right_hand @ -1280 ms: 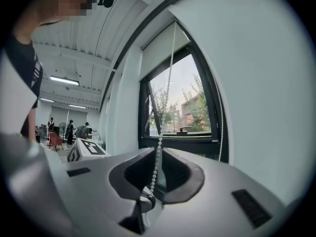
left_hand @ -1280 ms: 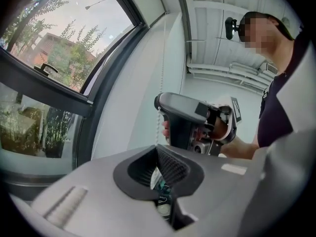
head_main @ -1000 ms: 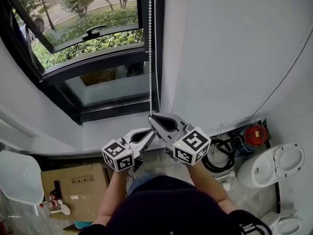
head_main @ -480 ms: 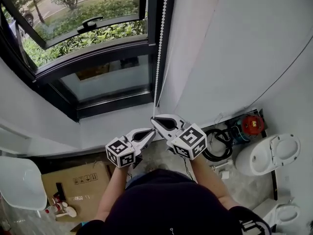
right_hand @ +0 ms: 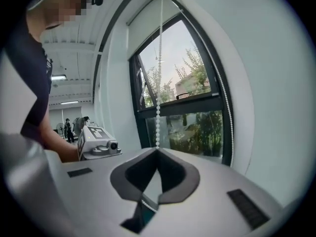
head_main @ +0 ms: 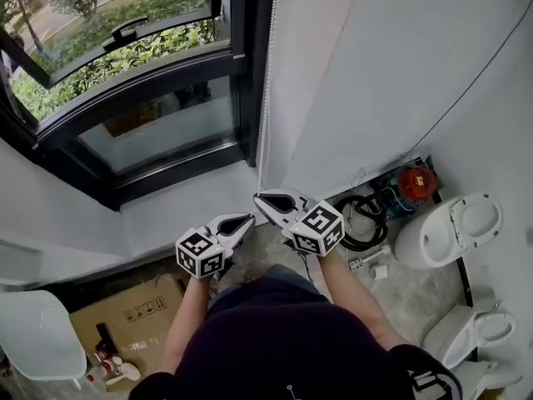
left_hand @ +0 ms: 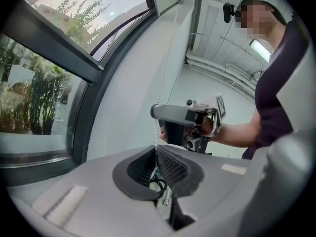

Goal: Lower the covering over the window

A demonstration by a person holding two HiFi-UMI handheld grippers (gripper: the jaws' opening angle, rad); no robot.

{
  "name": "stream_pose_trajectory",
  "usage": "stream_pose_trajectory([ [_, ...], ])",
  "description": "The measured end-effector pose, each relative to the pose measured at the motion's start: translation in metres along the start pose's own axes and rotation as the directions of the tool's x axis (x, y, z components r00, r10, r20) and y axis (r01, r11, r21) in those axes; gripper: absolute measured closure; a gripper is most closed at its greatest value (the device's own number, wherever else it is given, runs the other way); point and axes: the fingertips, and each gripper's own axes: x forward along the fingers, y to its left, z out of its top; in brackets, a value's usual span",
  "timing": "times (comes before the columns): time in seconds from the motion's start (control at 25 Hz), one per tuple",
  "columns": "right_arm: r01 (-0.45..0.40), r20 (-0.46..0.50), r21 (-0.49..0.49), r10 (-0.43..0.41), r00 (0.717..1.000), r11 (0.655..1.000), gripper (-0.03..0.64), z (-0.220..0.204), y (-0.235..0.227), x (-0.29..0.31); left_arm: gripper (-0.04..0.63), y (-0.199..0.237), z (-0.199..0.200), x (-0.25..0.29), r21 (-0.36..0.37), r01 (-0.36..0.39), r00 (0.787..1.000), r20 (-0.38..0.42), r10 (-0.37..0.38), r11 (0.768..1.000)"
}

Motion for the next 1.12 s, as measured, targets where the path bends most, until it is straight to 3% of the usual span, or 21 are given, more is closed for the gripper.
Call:
stream_pose_trajectory([
  [0.32,-0.047,0.016,-0.004,0.047,0.999,0.999,0.604,0.000,0.003,-0.007,0.553,-0.007,0.005,-0.009,0.003,0.013,0.999,0.047,-0.014,1.000],
  [0.4,-0.091,-0.013,0.007,0.091,0.996,0.996,0.604,-0.007,0.009,-0.008,0.505,-0.008,0.018,-0.012,0.003,0.020,0.996,0.083,-0.020,1.000],
  [0.6,-0.148,-0.111,0.004,0.147,0.983,0.989,0.604,-0.041,0.024,-0.014,0.505,-0.023,0.053,-0.010,0.030,0.075,0.986,0.148,-0.079,0.997],
  [0.76,-0.175,-0.157,0.010,0.174,0.972,0.985,0.604,-0.060,0.031,-0.024,0.505,-0.034,0.054,0.000,0.055,0.115,0.984,0.127,-0.121,0.992],
  [1.12,-0.216,-0.271,0.040,0.218,0.938,0.976,0.604,-0.100,0.044,-0.030,0.500,-0.056,0.046,0.013,0.034,0.236,0.967,0.094,-0.238,0.971],
])
